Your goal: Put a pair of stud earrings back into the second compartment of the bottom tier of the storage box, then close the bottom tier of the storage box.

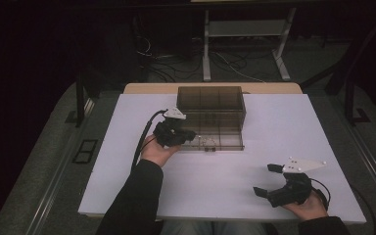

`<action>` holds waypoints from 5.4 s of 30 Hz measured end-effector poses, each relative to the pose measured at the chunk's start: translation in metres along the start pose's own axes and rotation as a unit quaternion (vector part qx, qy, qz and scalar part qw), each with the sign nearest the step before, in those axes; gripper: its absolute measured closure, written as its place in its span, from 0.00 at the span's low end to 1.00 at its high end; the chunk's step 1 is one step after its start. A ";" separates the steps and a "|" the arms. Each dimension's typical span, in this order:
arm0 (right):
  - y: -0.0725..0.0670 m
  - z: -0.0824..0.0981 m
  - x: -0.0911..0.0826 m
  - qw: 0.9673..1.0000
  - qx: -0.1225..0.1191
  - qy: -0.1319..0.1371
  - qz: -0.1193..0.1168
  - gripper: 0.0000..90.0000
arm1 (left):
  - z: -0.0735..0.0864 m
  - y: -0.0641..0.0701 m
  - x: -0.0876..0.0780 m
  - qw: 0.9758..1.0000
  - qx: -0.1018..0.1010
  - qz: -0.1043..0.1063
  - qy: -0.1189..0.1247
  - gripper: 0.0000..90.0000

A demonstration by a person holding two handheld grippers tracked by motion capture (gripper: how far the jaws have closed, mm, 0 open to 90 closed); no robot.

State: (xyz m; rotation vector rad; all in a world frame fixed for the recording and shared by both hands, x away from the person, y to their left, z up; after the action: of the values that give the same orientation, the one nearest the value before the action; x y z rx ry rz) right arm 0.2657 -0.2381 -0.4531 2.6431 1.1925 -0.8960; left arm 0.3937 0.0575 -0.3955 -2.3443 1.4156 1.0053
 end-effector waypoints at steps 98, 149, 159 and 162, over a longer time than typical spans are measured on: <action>-0.001 0.000 0.000 1.000 -0.007 -0.002 -0.003 0.01 | -0.003 -0.024 0.084 0.998 -0.053 -0.019 0.013 0.57; -0.002 0.000 0.001 1.000 -0.006 -0.003 -0.001 0.01 | 0.018 0.039 0.043 0.994 -0.013 0.105 0.035 0.00; -0.002 0.001 0.001 1.000 -0.006 -0.003 -0.001 0.01 | 0.026 0.045 0.048 0.992 0.006 0.122 0.011 0.00; -0.002 0.001 0.001 1.000 -0.006 -0.003 -0.001 0.01 | 0.028 0.046 0.048 0.992 0.006 0.125 0.012 0.06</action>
State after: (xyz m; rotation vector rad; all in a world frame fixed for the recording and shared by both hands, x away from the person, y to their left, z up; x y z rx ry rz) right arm 0.2645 -0.2365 -0.4538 2.6276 1.1959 -0.8943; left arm 0.3568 0.0147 -0.4404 -2.2152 1.7538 1.0279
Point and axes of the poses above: each handheld gripper's, and its own axes: x roughly forward along the jaws, z roughly out of its underside, y roughly to its right, the point moved 5 cm from there along x, roughly forward along the jaws, and after that the axes turned 4 degrees about z, right-handed, at the moved point
